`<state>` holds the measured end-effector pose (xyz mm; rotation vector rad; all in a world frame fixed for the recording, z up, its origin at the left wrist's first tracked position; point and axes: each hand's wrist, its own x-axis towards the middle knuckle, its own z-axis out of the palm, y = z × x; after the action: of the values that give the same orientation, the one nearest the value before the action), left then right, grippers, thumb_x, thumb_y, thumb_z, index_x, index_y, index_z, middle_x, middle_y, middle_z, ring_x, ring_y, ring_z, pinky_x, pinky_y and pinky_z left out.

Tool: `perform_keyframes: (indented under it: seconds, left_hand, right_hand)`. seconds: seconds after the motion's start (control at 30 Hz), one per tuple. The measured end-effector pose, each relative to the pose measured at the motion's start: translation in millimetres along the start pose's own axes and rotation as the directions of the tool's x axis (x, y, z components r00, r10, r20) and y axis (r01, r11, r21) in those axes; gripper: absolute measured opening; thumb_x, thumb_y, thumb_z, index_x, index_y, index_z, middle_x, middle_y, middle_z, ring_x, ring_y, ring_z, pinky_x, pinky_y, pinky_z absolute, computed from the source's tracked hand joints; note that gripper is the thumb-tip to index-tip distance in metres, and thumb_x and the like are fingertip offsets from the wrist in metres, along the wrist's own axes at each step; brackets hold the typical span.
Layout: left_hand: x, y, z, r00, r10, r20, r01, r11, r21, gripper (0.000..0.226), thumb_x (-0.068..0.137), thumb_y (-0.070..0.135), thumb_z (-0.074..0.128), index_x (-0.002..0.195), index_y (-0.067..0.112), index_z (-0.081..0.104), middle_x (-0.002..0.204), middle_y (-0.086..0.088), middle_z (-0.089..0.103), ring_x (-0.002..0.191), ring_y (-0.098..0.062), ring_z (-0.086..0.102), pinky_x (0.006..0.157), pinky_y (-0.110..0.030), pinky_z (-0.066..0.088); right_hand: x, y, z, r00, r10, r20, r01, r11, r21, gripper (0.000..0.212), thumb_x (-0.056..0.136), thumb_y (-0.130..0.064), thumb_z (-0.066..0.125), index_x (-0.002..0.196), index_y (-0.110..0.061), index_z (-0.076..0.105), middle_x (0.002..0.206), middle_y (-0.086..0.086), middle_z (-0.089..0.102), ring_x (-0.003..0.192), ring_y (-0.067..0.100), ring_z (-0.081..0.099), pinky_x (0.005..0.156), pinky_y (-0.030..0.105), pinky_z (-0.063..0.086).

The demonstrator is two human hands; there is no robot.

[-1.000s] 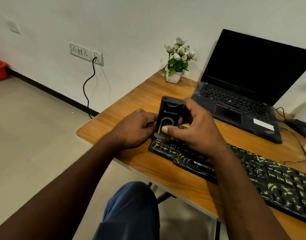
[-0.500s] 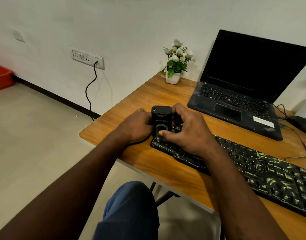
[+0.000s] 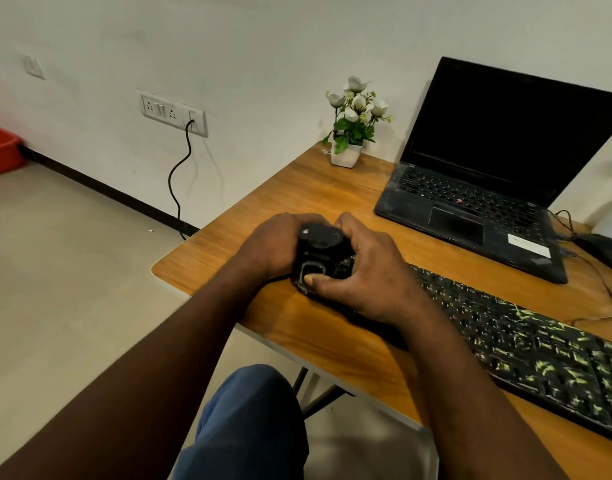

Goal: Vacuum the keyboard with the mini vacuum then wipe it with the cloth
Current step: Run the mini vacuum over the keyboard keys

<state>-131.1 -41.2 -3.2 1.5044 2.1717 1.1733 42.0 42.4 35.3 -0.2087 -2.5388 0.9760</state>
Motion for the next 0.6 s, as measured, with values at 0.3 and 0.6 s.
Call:
perform_keyframes:
  seconds: [0.3, 0.6]
  left_hand:
    - [12.8, -6.2, 7.0, 0.997, 0.048, 0.056, -0.06, 0.973, 0.222, 0.02, 0.081, 0.052, 0.053, 0.093, 0.049, 0.068, 0.104, 0.011, 0.065, 0.093, -0.016, 0.065, 0.077, -0.036, 0.052]
    - [15.3, -13.3, 12.9, 0.998, 0.062, 0.0, -0.059, 0.939, 0.338, 0.049, 0.092, 0.047, 0.038, 0.132, 0.043, 0.065, 0.126, 0.007, 0.062, 0.113, -0.017, 0.057, 0.093, -0.042, 0.049]
  right_hand:
    - [-4.0, 2.9, 0.7, 0.997, -0.076, -0.008, 0.075, 0.994, -0.082, 0.046, 0.071, -0.023, 0.088, 0.098, -0.026, 0.051, 0.09, -0.01, 0.063, 0.078, 0.01, 0.063, 0.058, 0.029, 0.052]
    - [-48.6, 5.0, -33.0, 0.999, 0.005, -0.053, -0.019, 0.966, -0.257, 0.046, 0.069, -0.037, 0.088, 0.096, -0.036, 0.051, 0.09, -0.014, 0.063, 0.08, 0.005, 0.063, 0.054, 0.027, 0.051]
